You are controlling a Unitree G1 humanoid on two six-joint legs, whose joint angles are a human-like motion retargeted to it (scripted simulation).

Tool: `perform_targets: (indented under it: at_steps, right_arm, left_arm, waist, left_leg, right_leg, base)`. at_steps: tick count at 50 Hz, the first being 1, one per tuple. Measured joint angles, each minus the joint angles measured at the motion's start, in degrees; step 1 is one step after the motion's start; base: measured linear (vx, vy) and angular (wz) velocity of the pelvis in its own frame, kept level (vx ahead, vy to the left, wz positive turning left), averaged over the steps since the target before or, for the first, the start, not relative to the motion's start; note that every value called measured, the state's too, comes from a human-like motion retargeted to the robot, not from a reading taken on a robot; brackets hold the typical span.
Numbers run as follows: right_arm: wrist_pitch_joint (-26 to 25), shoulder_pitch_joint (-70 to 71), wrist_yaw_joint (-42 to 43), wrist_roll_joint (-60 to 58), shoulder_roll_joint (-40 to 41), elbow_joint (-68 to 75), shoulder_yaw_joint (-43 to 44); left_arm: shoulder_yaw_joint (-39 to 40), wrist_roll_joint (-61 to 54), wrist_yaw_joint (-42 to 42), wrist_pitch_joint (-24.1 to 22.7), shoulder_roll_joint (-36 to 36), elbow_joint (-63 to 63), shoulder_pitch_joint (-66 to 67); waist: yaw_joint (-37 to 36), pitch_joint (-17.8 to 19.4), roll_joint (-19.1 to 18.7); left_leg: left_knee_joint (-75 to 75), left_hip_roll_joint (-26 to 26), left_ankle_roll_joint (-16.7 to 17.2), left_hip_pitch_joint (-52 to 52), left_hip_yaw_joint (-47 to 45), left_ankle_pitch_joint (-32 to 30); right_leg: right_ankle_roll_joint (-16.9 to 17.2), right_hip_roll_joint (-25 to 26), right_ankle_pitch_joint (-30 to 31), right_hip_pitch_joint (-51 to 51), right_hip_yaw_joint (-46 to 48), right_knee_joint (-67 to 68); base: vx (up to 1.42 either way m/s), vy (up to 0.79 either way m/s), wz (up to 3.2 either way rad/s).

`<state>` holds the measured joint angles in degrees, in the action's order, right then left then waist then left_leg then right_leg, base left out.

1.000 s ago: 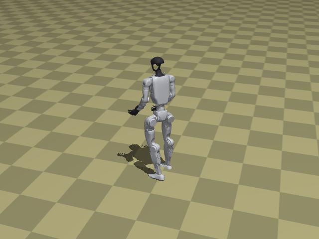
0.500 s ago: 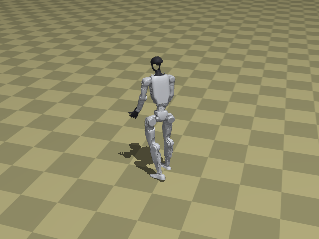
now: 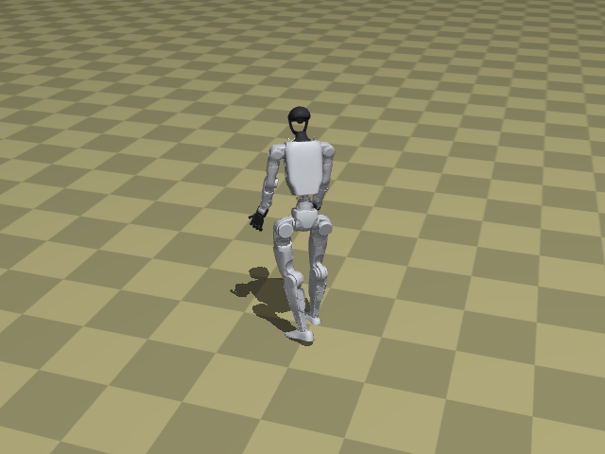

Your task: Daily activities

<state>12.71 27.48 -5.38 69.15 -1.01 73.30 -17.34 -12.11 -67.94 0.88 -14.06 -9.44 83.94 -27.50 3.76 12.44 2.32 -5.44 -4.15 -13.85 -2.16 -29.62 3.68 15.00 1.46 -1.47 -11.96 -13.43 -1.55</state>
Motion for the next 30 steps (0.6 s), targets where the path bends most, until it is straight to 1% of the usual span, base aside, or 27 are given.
perform_targets:
  at_steps: [5, 8, 12, 15, 17, 18, 20, 22, 23, 25, 27, 30]
  right_arm:
    - [-0.57, 1.74, -0.57, -4.24, -0.03, 0.85, 0.09]
    - [-1.47, 2.3, -1.04, -8.96, 0.03, 1.04, -0.56]
    - [-3.6, 0.38, -1.79, -18.02, -0.81, 3.04, -2.85]
    - [-4.56, -1.01, -2.22, -28.17, -2.65, 2.06, -4.66]
    - [-5.17, -2.39, -2.28, -35.65, -4.13, 0.64, -6.13]
    - [-5.47, -3.27, -2.38, -39.31, -4.89, -0.18, -6.85]
    - [-5.98, -5.28, -2.58, -46.11, -6.55, -1.86, -8.17]
    - [-6.21, -7.0, -2.84, -51.41, -8.25, -3.1, -9.41]
    - [-6.29, -7.99, -2.99, -53.87, -9.15, -3.68, -9.77]
    - [-6.41, -10.03, -3.22, -58.04, -10.97, -4.62, -10.19]
    - [-6.41, -12.04, -3.29, -61.19, -12.75, -5.1, -10.23]
    - [-6.37, -14.75, -3.19, -64.52, -15.23, -5.14, -9.8]
  left_arm:
    - [-1.65, 6.37, 0.09, 0.14, 0.06, 0.82, 0.36]
    - [-2.94, 11.92, -0.11, 0.43, 0.12, 0.3, 0.69]
    - [-5.21, 21.7, -0.39, 1.1, 0.15, -2.68, -1.4]
    - [-6.88, 31.17, -1.09, 2.08, -0.14, -4.99, -1.14]
    - [-8.14, 37.52, -1.56, 2.63, -0.68, -6.54, 1.07]
    - [-8.75, 40.63, -1.68, 2.94, -0.98, -7.39, 2.45]
    - [-9.81, 46.33, -1.79, 3.48, -1.61, -9.13, 5.5]
    - [-10.81, 50.76, -1.5, 3.92, -2.31, -10.4, 8.34]
    - [-11.23, 52.9, -1.27, 4.13, -2.59, -11.04, 9.83]
    - [-12.01, 56.61, -0.74, 4.54, -3.04, -12.12, 12.79]
    - [-12.68, 59.52, -0.16, 4.85, -3.31, -12.89, 15.55]
    - [-13.4, 62.62, 0.53, 5.03, -3.51, -13.62, 19.06]
  waist:
    - [0.22, 0.86, -0.31]
    - [0.31, 1.13, -0.45]
    - [0.52, 0.93, -0.21]
    - [0.6, 0.6, -0.03]
    - [0.6, 0.17, 0.13]
    - [0.57, -0.17, 0.21]
    - [0.33, -1.1, 0.28]
    - [-0.07, -1.92, 0.3]
    - [-0.14, -2.31, 0.36]
    - [-0.11, -2.99, 0.59]
    - [0.03, -3.44, 1.09]
    - [0.07, -3.87, 2.11]
  left_leg:
    - [-0.27, -0.14, -0.39, -0.46, -1.12, -0.79]
    - [-0.46, -0.2, -0.63, -0.85, -1.86, -1.26]
    - [-0.68, -0.28, -0.94, -1.57, -3.15, -2.2]
    - [-0.69, -0.56, -1.15, -2.19, -4.42, -3.08]
    - [-0.62, -0.65, -1.15, -2.69, -6.29, -3.99]
    - [-0.51, -0.71, -1.15, -2.96, -7.56, -4.48]
    - [-0.15, -0.91, -1.15, -3.55, -10.45, -5.2]
    - [0.28, -0.86, -1.15, -4.19, -13.0, -5.87]
    - [0.49, -0.81, -1.15, -4.53, -13.82, -6.22]
    - [0.84, -0.82, -1.15, -5.32, -15.17, -6.84]
    - [1.03, -1.02, -1.15, -6.22, -16.31, -7.44]
    - [1.14, -1.55, -1.14, -7.53, -18.07, -8.39]
  right_leg:
    - [0.0, 0.72, 0.55, -0.38, -0.41, 0.66]
    - [0.0, 1.19, 0.92, -0.54, -0.74, 1.14]
    - [0.0, 1.52, 1.73, -0.59, -0.8, 1.87]
    - [0.0, 0.67, 2.54, -0.89, 0.74, 3.08]
    - [0.0, -1.69, 3.35, -1.27, 4.31, 4.78]
    - [0.0, -3.69, 3.82, -1.5, 7.16, 5.95]
    - [0.0, -9.19, 4.55, -1.81, 14.53, 8.89]
    - [-2.33, -13.26, 4.51, -1.52, 20.94, 11.72]
    - [-4.01, -14.31, 4.06, -1.31, 23.13, 13.06]
    - [-5.98, -15.54, 2.55, -0.79, 25.31, 15.37]
    - [-6.31, -16.02, 0.87, -0.2, 25.43, 16.99]
    - [-5.9, -16.29, -1.65, 0.8, 24.54, 18.48]
  base:
    - [-0.01, -0.01, -0.41]
    - [-0.03, -0.01, -0.49]
    - [-0.04, -0.01, -0.62]
    - [-0.06, 0.02, -0.82]
    - [-0.07, 0.11, -1.22]
    - [-0.06, 0.2, -1.53]
    - [-0.03, 0.26, -1.75]
    - [0.0, 0.16, -1.75]
    - [-0.01, 0.05, -1.51]
    - [-0.02, -0.01, -1.3]
    - [-0.03, -0.02, -1.18]
    - [-0.05, -0.03, -1.17]
